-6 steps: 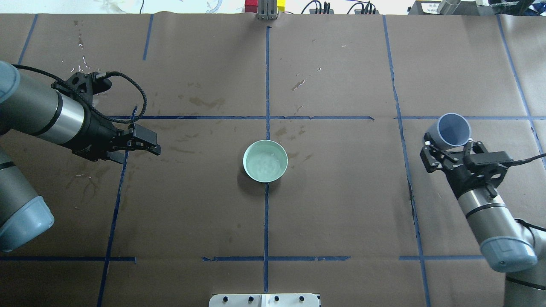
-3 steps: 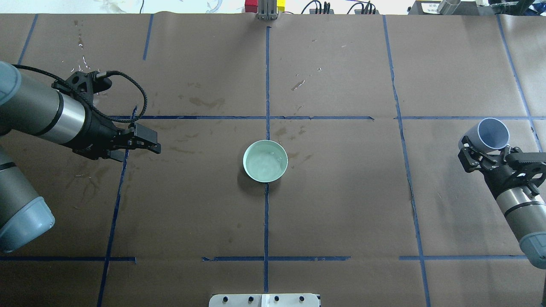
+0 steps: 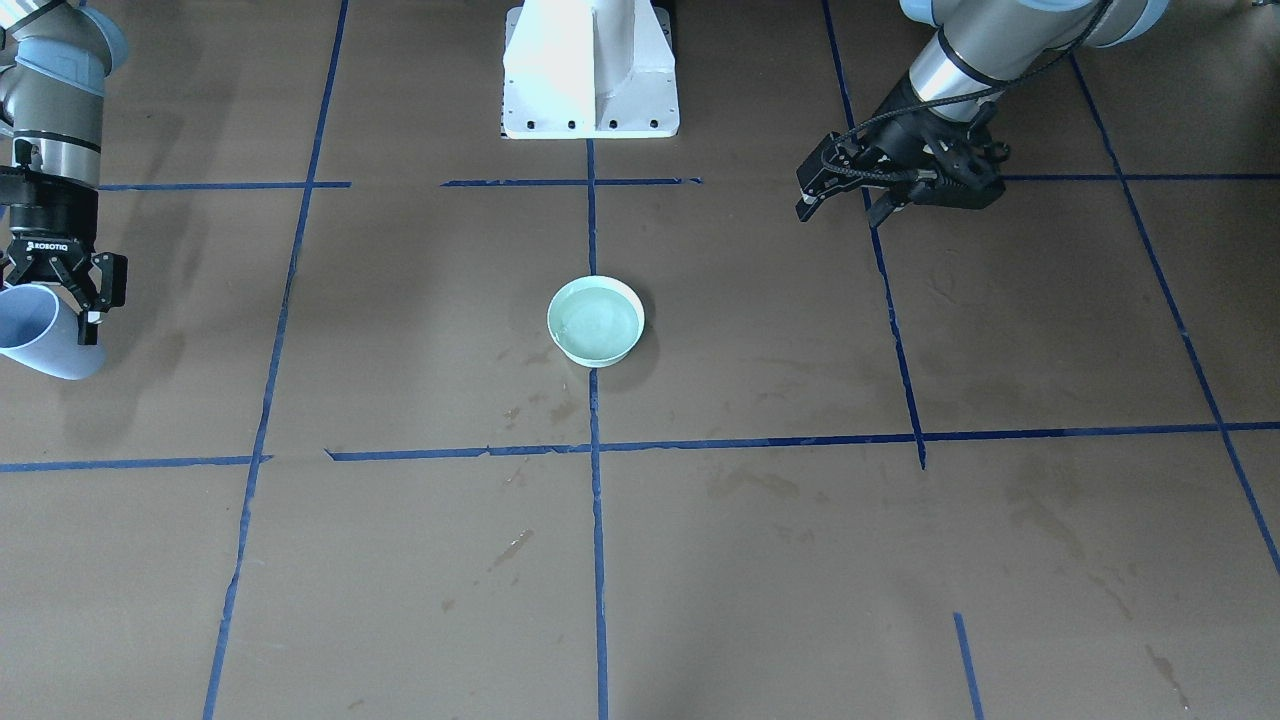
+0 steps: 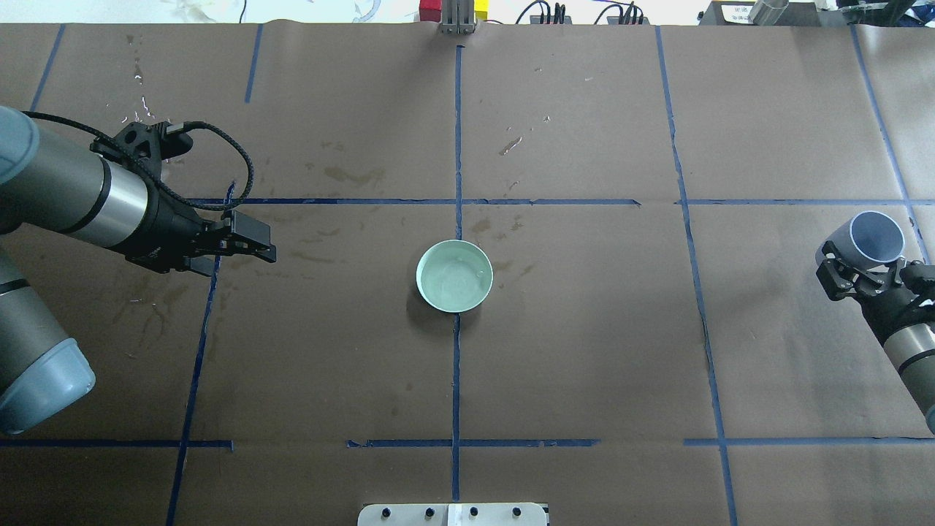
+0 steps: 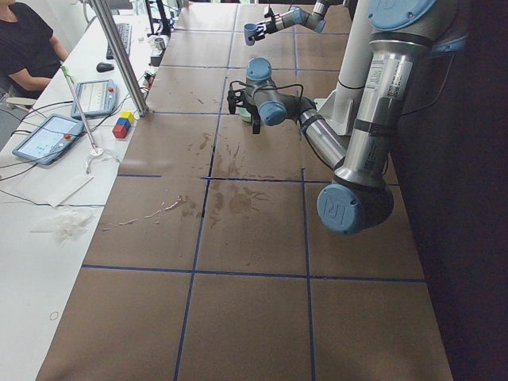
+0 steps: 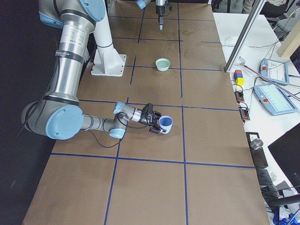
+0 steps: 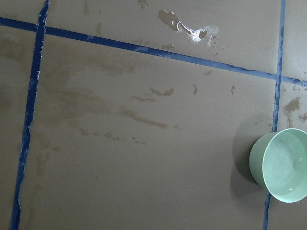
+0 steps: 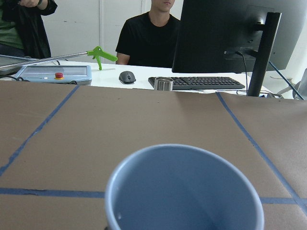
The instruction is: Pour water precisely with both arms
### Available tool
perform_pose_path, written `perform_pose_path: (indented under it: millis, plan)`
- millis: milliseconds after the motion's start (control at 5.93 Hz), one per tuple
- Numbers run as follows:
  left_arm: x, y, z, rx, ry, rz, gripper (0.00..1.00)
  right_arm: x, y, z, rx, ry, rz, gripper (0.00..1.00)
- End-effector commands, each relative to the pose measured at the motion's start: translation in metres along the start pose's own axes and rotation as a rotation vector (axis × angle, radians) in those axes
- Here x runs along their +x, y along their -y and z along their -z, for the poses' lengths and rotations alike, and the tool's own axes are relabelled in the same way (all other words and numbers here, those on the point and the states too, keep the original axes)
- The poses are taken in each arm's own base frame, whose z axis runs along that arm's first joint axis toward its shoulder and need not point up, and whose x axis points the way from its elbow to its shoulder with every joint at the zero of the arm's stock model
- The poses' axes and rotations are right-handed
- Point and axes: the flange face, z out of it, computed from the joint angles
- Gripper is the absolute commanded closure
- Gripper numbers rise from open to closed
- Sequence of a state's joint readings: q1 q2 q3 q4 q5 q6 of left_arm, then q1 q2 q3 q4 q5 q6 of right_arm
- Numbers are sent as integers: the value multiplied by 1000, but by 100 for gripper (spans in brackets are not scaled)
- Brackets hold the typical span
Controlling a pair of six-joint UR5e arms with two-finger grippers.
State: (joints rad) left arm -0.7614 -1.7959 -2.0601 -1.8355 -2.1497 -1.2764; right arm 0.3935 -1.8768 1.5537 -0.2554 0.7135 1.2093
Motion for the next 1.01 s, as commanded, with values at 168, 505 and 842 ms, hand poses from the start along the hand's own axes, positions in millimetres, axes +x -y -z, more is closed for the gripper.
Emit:
perform_pose_path:
  millis: [168, 505, 842]
  plan:
    - [0, 0, 2, 3, -2, 0, 0, -2, -5, -4, 2, 0, -37, 97]
    - [0, 1, 4, 7, -5, -1, 0, -10, -14, -13, 1, -1, -21, 97]
    - [-1, 1, 4, 6, -2, 1, 0, -12, -13, -13, 0, 4, -25, 80]
